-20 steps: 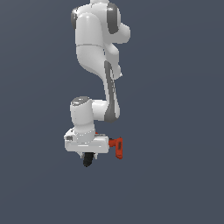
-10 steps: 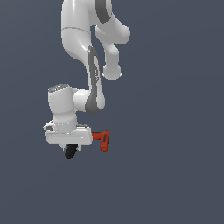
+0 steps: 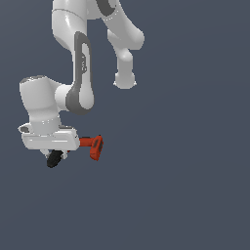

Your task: Pick up the object and move it to a goal position.

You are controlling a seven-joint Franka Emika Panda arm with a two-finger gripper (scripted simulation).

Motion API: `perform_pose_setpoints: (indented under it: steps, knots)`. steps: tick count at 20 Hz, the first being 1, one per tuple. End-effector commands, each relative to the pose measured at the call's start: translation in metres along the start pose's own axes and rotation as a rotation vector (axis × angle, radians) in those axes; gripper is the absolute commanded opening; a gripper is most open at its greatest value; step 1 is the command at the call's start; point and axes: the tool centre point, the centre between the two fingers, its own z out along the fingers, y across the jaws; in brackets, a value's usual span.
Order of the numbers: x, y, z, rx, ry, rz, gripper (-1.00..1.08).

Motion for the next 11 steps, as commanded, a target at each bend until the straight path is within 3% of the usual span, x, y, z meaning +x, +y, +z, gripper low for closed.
perform_pose_setpoints:
  steps: [1,11]
  knots:
    - [0.007,0.013,-0.014,0.0,0.006,-0.002,-1.0]
    - [0.012,0.029,-0.025,0.0,0.006,-0.001,-1.0]
